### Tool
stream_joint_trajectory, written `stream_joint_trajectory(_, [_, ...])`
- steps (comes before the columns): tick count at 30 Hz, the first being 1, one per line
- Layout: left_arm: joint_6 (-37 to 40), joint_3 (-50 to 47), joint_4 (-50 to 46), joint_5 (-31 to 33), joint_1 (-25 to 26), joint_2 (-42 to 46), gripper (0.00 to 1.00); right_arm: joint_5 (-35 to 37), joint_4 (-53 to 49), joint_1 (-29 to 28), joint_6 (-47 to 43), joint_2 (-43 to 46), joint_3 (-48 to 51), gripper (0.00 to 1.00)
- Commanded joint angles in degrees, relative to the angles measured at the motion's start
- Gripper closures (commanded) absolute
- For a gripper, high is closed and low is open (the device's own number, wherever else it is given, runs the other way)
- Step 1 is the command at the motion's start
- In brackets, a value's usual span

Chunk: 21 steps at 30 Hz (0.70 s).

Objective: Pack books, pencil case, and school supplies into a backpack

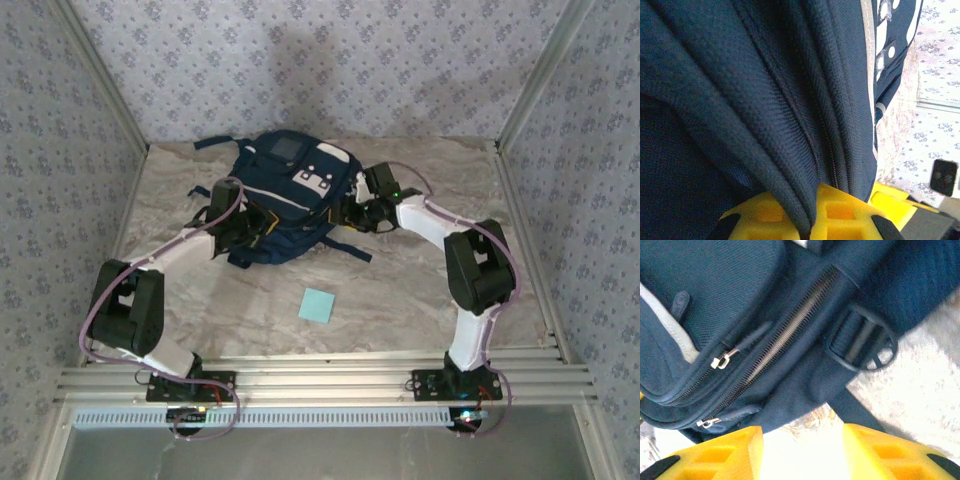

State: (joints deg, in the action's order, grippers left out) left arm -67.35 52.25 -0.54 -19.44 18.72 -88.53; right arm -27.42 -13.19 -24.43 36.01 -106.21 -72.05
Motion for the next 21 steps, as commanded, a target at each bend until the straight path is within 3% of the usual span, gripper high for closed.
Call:
stream_joint_trajectory(1, [-1.36, -1.78, 5.15, 1.56, 0.31, 0.86, 1.0, 1.19, 13.65, -2.02, 21.06, 2.77, 8.27, 0.59])
stream_joint_trajectory(5, [-2.67, -1.83, 7.59, 0.75, 1.35, -0.73, 1.0, 2.52, 20.35, -3.57, 26.98, 3.71, 10.48, 0.66])
stream_joint_trajectory(12, [-4.5, -1.63, 10.29, 0.81, 3.32, -1.49, 1.0, 6.19, 22.81, -5.8, 30.69, 6.74, 11.35, 0.72])
stream_joint_trajectory(21, [-8.52, -1.45, 14.81, 0.44, 4.08, -0.36, 1.0, 7.63, 28.92, -6.18, 34.83, 4.81, 13.35, 0.66])
